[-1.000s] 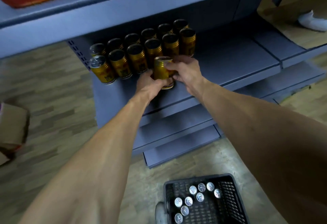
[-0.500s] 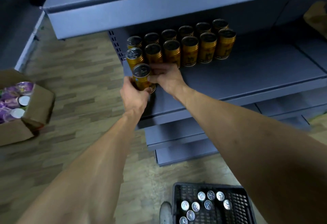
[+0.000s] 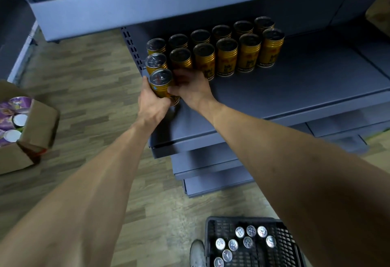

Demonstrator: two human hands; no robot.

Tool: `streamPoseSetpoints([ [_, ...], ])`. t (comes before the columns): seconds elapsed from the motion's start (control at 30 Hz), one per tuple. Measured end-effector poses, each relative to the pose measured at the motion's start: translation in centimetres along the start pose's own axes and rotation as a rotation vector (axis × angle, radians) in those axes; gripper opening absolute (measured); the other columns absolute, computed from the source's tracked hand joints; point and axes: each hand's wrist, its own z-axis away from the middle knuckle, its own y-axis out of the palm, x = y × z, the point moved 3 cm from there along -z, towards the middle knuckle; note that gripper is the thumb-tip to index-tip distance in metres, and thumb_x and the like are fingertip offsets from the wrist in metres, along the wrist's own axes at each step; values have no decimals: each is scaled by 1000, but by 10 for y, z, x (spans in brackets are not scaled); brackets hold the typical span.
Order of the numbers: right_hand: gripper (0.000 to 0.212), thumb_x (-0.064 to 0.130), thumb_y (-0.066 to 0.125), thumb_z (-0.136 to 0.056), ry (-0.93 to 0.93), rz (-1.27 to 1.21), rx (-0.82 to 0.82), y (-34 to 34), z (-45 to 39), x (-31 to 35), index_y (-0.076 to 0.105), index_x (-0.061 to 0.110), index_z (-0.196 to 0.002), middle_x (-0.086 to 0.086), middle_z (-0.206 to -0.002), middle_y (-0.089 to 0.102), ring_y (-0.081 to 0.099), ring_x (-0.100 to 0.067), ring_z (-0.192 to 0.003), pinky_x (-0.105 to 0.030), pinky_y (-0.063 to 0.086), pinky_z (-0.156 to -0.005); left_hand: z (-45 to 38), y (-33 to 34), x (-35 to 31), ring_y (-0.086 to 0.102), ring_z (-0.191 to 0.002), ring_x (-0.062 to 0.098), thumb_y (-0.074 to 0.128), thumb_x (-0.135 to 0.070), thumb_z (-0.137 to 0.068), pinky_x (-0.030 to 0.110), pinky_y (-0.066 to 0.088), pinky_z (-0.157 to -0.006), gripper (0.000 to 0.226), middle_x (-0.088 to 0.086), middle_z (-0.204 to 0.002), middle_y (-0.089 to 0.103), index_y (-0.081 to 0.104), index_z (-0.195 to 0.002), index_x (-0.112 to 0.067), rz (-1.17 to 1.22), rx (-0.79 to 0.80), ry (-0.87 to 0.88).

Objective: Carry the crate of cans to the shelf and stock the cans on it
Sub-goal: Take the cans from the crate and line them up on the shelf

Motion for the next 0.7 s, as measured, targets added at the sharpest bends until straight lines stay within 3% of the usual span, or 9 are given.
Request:
streamPoseSetpoints([
  [0.27, 52, 8, 84, -70, 78, -100, 1, 7, 0, -6, 69, 12, -119, -5, -114, 73, 68, -17, -107, -40, 51, -102, 8, -1, 2, 62, -85, 9, 78, -15, -69, 20, 46, -75, 55, -9, -92, 65, 54, -119, -20, 0, -19, 45],
  [0.4, 40, 3, 78, -72, 104, -128, 4, 7, 0, -2, 74, 12, -111, -3, -110, 75, 67, -16, -108, -35, 50, -103, 4, -7, -3, 64, -97, 18, 61, -20, -67, 33, 52, -86, 51, -2, -101, 70, 60, -118, -21, 78, 11, -9],
  [0.5, 33, 1, 60, -79, 122, -52, -66, 1, -2, -3, 78, 15, -103, 2, -109, 75, 64, -14, -111, -27, 46, -103, -9, -19, -2, 60, -115, 31, 51, -18, -61, 43, 51, -97, 79, 12, -127, 64, 52, -139, -9, 426, -129, -223],
  [0.53, 34, 2, 56, -82, 134, -21, -85, 0, -1, -3, 77, 16, -104, 3, -111, 75, 63, -14, -111, -22, 44, -99, -8, -23, -9, 66, -104, 26, 50, -17, -71, 37, 54, -87, 66, 11, -121, 67, 54, -136, -3, 556, -153, -283],
  [0.6, 34, 3, 52, -85, 158, -6, -103, 0, 1, -3, 76, 14, -107, 2, -113, 74, 62, -17, -111, -17, 40, -89, -11, -24, -20, 62, -64, 7, 40, -21, -97, 22, 49, -63, 27, -3, -79, 67, 64, -100, -8, 819, -147, -334],
  [0.63, 32, 3, 51, -86, 160, -22, -103, 0, 1, -3, 75, 12, -106, -1, -112, 74, 63, -20, -109, -18, 39, -85, -15, -20, -26, 60, -62, 4, 35, -30, -102, 20, 49, -66, 33, -7, -74, 64, 62, -97, -12, 897, -104, -334],
  [0.7, 29, 1, 49, -88, 159, -52, -110, 3, 2, -1, 74, 9, -100, -6, -107, 73, 63, -25, -104, -21, 39, -82, -23, -11, -30, 67, -82, 12, 28, -49, -103, 25, 54, -84, 55, 0, -94, 70, 62, -117, -8, 916, -4, -288],
])
